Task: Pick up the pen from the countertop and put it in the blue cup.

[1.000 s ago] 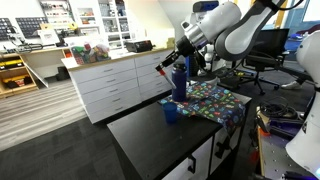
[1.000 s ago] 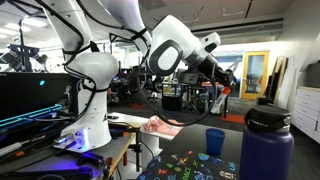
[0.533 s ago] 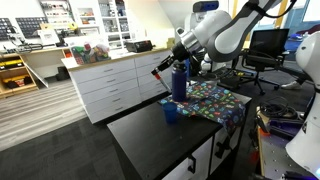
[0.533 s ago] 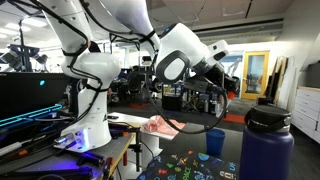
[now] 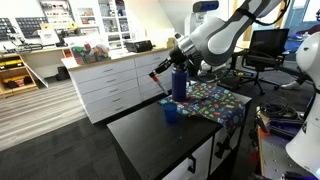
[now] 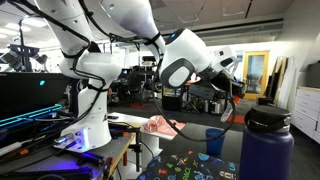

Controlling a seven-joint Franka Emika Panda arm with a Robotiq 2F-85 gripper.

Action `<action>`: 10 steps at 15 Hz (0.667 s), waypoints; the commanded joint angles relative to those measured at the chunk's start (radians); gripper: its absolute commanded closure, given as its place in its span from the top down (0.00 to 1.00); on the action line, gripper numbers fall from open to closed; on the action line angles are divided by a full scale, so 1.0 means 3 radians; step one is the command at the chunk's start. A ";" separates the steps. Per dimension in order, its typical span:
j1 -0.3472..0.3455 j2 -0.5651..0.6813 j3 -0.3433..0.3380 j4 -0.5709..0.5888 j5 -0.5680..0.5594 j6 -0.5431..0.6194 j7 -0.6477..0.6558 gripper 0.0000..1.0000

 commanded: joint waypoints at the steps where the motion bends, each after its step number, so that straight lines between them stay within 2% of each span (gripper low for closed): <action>1: 0.0108 -0.0293 -0.0117 0.0101 0.0044 -0.0010 -0.0232 0.05; 10: -0.0054 -0.0634 -0.0129 0.0021 -0.0037 -0.0006 -0.0338 0.05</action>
